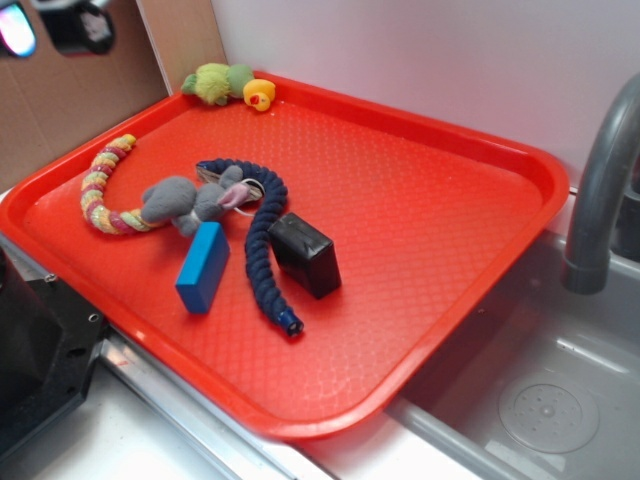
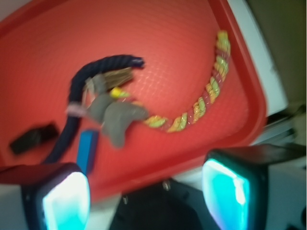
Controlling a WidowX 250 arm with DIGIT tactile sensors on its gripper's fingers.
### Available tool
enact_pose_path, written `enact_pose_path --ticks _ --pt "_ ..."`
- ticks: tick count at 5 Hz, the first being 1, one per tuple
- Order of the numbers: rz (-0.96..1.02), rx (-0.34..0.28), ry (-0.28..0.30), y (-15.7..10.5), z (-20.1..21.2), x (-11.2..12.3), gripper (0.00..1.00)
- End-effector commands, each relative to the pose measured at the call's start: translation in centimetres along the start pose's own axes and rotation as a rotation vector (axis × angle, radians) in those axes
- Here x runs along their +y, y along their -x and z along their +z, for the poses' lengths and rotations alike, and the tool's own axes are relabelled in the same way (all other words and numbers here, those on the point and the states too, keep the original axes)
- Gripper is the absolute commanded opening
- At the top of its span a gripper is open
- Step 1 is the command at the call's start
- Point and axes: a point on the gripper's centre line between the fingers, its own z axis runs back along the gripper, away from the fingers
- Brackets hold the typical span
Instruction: Grab the multicolored rope.
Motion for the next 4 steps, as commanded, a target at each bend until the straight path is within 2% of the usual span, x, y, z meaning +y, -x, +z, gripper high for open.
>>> enact_pose_path --ticks 1,2,3,4 --pt "0.479 -0.239 0.036 -0.3 -4.3 4.3 1.0" --pt "0.597 -0.252 -0.037 0.3 -6.0 4.8 1.0" --pt "0.585 -0.236 -0.001 -0.4 -8.3 5.0 1.0" --pt "0.574 -0.227 -0.027 1.3 -10.7 7.5 1.0"
